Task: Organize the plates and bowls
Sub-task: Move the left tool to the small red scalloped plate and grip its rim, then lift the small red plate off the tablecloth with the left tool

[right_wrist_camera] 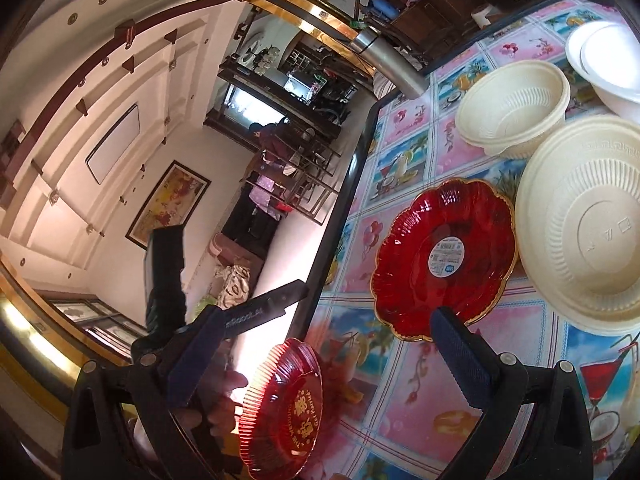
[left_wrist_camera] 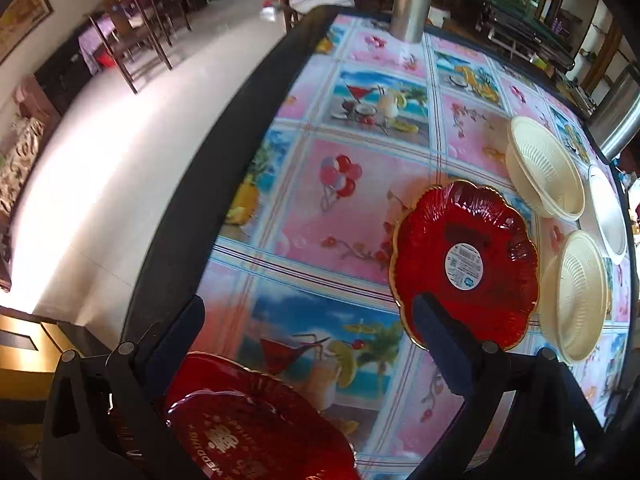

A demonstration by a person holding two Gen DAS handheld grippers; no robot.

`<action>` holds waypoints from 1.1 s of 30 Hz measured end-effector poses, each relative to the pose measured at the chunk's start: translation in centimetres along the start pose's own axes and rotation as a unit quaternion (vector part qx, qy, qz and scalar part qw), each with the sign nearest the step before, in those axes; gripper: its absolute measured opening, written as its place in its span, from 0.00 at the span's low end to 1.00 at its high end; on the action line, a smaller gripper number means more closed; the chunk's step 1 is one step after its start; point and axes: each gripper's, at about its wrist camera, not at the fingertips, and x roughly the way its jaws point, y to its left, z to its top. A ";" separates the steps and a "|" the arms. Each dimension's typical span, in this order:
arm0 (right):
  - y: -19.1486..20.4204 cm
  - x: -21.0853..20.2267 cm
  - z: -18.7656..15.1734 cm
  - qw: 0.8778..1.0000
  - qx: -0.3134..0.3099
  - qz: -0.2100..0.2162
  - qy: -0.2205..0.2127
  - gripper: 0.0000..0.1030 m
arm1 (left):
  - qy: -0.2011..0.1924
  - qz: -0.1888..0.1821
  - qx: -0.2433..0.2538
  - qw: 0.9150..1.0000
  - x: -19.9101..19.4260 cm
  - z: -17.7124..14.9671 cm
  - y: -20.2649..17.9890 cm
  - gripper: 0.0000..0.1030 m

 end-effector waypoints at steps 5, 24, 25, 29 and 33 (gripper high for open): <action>-1.2 0.0 0.4 0.999 0.039 -0.002 -0.002 0.99 | 0.079 -0.072 0.005 0.994 2.5 1.4 -1.3 1.00; -5.8 1.8 -0.1 0.986 0.162 -0.032 0.036 0.84 | 0.129 -0.242 -0.034 0.961 6.1 1.5 -2.4 0.82; -5.9 1.9 -0.1 0.985 0.163 -0.037 0.036 0.82 | 0.135 -0.248 -0.037 0.958 6.5 1.3 -2.4 0.77; -6.7 2.3 0.1 0.984 0.169 -0.056 0.029 0.77 | 0.136 -0.270 -0.047 0.952 6.9 1.0 -2.4 0.57; -6.9 2.3 0.2 0.983 0.172 -0.065 0.019 0.72 | 0.138 -0.270 -0.058 0.951 7.3 0.8 -2.2 0.52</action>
